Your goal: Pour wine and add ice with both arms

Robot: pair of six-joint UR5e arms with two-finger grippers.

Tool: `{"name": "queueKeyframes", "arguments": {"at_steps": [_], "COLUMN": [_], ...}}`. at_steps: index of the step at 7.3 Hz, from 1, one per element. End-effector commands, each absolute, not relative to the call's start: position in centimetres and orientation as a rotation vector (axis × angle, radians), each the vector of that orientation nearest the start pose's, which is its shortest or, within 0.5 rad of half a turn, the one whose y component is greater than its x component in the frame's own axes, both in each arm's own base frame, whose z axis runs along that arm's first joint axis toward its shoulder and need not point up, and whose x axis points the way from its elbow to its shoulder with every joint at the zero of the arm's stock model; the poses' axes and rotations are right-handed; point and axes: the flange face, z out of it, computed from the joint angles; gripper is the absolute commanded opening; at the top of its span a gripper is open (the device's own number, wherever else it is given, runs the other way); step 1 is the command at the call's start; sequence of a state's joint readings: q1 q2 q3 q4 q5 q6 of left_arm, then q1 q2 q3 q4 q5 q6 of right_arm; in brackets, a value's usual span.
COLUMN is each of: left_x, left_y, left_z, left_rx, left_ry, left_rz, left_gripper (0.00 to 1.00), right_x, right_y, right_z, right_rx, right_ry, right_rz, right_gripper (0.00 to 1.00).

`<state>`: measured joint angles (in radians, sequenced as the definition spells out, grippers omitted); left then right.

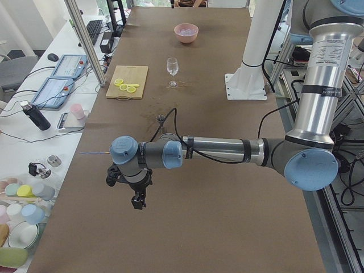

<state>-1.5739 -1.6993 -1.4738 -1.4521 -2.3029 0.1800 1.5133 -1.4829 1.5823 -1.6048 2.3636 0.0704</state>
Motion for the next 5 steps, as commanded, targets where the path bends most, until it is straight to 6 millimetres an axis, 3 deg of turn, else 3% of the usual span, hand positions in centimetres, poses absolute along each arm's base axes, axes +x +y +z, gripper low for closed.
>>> {"name": "queueKeyframes", "arguments": {"at_steps": [1, 5], "left_x": [-6.84, -6.75], "left_y": [-53.76, -54.31], "left_z": [66.12, 65.33], "left_rx": [-0.03, -0.029], "left_ry": [0.737, 0.736], "left_rz": [0.131, 0.077], "left_gripper": [0.98, 0.98], "right_x": [3.23, 3.28], "right_y": [-53.02, -52.49], "right_z": [59.4, 59.37], "right_rx": [-0.004, -0.019], "right_ry": [-0.794, -0.79], "right_rz": [-0.006, -0.001], "right_gripper": [1.0, 1.0]}}
